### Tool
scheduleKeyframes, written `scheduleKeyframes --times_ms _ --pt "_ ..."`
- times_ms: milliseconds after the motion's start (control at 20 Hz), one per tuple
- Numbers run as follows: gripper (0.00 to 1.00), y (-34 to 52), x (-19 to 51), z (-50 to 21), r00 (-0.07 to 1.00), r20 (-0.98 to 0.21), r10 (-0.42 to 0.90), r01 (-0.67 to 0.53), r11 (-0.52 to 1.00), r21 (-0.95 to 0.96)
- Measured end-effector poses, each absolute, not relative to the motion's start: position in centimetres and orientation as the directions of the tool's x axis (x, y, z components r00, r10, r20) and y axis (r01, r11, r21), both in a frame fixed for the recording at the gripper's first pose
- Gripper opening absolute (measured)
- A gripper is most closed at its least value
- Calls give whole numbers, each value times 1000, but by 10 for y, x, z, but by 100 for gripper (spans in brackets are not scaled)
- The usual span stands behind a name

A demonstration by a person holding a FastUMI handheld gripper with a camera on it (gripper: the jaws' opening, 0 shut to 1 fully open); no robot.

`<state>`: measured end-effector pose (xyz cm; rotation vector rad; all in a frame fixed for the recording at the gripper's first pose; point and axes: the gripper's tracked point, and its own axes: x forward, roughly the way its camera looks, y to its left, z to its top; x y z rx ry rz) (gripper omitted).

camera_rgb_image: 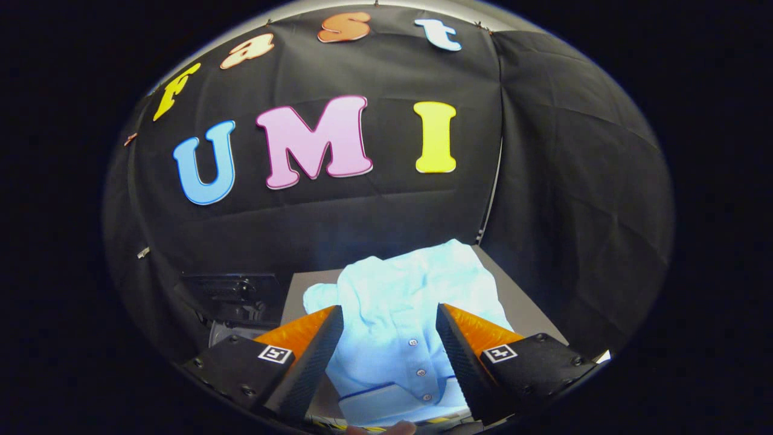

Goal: Put the clothes into the washing machine and then close the washing machine lid.

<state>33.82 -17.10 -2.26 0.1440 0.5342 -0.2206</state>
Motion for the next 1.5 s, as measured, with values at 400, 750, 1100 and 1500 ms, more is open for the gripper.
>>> scheduleKeyframes --times_ms 400,750,1100,1500 --pt "98 -187 382 -74 752 -654 -85 222 966 129" --pt "87 -207 385 -108 719 -685 -119 176 984 14" --pt "15 -210 387 -106 718 -680 -149 251 966 53" --pt "14 -200 382 -74 740 -631 -233 226 970 -94"
